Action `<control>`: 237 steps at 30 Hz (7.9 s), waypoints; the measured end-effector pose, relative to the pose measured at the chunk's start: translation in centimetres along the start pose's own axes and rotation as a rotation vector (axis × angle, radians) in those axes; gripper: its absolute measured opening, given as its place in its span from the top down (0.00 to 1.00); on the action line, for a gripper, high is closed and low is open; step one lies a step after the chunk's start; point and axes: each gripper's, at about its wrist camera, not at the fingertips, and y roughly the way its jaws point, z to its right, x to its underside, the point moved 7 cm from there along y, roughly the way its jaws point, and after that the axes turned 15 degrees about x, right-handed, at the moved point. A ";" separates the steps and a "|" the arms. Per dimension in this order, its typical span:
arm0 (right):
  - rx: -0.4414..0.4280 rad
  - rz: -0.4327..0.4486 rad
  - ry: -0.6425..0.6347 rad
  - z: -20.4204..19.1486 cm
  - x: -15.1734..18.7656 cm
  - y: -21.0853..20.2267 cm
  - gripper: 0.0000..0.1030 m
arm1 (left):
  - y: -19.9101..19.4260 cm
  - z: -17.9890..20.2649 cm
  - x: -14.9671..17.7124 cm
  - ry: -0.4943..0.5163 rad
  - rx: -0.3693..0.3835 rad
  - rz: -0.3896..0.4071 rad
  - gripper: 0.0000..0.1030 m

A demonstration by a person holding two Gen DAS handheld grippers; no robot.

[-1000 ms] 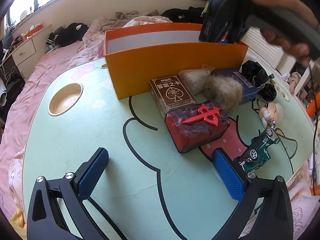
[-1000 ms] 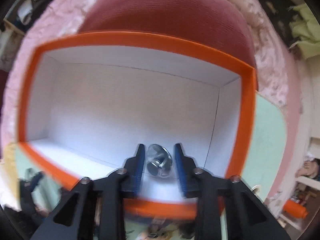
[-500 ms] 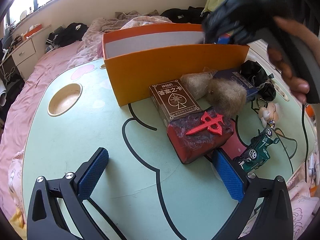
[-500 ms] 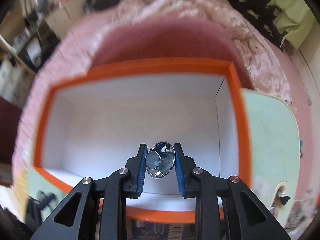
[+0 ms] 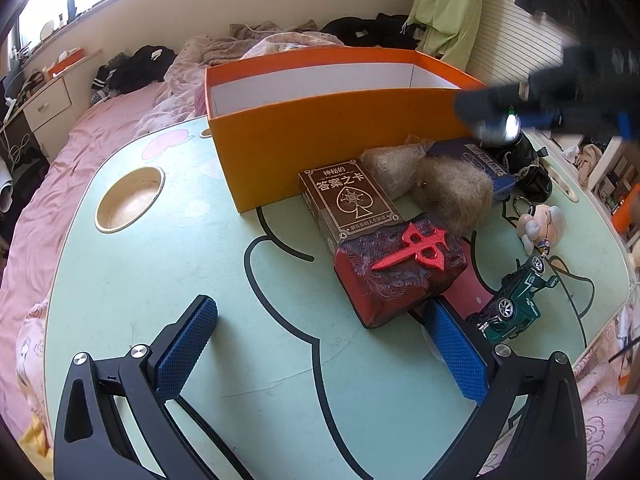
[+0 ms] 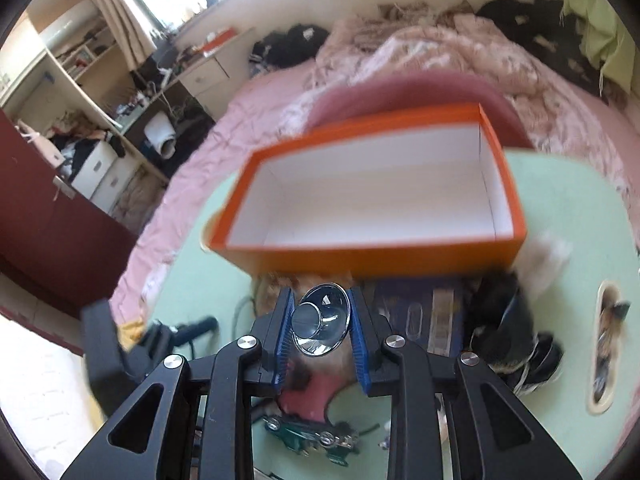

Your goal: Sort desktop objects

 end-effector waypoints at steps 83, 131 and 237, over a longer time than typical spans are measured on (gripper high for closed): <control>0.490 0.150 -0.002 4.0 6.3 1.4 0.00 | -14.7 -5.9 -1.6 -0.182 0.034 0.097 0.00; 0.499 0.231 0.020 3.5 5.3 2.0 0.00 | -7.9 -12.0 -13.2 -0.432 0.248 0.261 0.00; 0.643 0.331 -0.059 1.2 9.3 -4.8 0.45 | 0.5 9.6 -0.3 0.184 0.261 -0.032 0.74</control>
